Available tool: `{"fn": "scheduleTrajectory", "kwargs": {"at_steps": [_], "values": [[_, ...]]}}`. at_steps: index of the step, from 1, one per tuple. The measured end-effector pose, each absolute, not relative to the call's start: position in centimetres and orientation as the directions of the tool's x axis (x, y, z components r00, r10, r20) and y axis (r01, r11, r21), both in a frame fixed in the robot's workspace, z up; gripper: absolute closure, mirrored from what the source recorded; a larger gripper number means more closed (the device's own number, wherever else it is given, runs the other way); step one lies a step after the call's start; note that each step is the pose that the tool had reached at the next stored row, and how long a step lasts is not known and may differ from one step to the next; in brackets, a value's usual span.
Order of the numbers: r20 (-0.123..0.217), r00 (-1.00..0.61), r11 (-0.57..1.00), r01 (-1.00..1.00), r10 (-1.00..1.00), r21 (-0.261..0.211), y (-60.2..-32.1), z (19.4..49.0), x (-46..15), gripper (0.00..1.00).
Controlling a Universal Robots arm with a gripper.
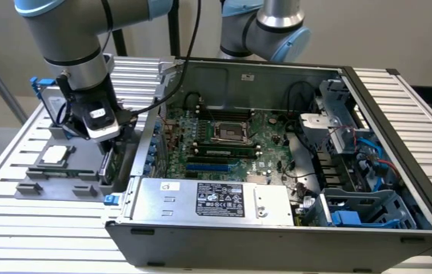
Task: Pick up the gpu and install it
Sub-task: 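Pick up the gpu and move the gpu toward the slot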
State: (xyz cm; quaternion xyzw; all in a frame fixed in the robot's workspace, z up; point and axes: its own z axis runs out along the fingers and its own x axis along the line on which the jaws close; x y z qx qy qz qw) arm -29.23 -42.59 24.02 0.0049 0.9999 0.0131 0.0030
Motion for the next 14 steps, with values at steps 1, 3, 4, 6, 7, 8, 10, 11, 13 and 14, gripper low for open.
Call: {"fn": "scheduleTrajectory", "kwargs": {"at_steps": [1,3,4,6,7,8,10,11,13,14], "values": [[-0.006,-1.000,1.000,0.007,0.008,0.026,-42.59,24.02,-29.23,0.73],[-0.006,-1.000,1.000,0.007,0.007,0.026,-42.59,24.01,-29.23,0.73],[-0.006,-1.000,1.000,0.007,0.007,0.026,-42.59,24.01,-29.23,0.73],[-0.006,-1.000,1.000,0.007,0.007,0.026,-42.59,24.01,-29.23,0.73],[-0.006,-1.000,1.000,0.007,0.007,0.026,-42.59,24.01,-29.23,0.73],[-0.006,-1.000,1.000,0.007,0.007,0.026,-42.59,24.01,-29.23,0.73],[-0.006,-1.000,1.000,0.007,0.007,0.026,-42.59,24.01,-29.23,0.73],[-0.006,-1.000,1.000,0.007,0.007,0.026,-42.59,24.01,-29.23,0.73],[-0.006,-1.000,1.000,0.007,0.007,0.026,-42.59,24.01,-29.23,0.73],[-0.006,-1.000,1.000,0.007,0.007,0.026,-42.59,24.01,-29.23,0.73]]}}
